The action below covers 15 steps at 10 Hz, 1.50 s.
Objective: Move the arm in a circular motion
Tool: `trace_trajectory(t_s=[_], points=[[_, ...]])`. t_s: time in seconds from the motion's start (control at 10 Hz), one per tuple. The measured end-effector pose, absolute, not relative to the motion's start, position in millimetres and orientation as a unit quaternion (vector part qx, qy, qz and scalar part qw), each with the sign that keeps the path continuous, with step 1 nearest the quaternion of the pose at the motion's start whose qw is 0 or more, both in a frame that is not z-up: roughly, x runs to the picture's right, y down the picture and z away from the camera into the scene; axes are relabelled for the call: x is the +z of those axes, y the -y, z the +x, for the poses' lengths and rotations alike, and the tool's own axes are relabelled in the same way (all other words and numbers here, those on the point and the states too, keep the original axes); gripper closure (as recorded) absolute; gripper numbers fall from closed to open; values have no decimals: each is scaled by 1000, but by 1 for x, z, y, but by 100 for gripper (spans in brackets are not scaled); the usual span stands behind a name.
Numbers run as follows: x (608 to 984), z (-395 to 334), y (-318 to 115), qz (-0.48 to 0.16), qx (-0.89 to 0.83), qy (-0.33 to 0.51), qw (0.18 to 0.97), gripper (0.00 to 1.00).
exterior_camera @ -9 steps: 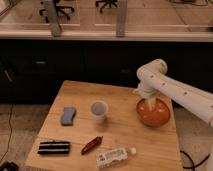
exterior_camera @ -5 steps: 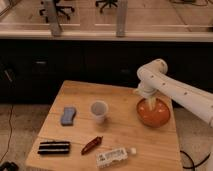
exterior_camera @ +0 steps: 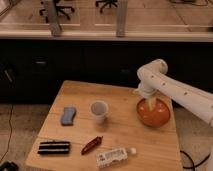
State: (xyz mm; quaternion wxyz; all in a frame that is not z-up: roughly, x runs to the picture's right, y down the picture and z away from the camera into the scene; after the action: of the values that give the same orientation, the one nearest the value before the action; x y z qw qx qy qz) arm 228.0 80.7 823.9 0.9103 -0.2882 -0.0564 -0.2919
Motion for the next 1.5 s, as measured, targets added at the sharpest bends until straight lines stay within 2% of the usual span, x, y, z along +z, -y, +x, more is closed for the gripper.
trace_trajectory(t_s=[1.5], points=[[826,227,-80,-288,-304,59,906,20]])
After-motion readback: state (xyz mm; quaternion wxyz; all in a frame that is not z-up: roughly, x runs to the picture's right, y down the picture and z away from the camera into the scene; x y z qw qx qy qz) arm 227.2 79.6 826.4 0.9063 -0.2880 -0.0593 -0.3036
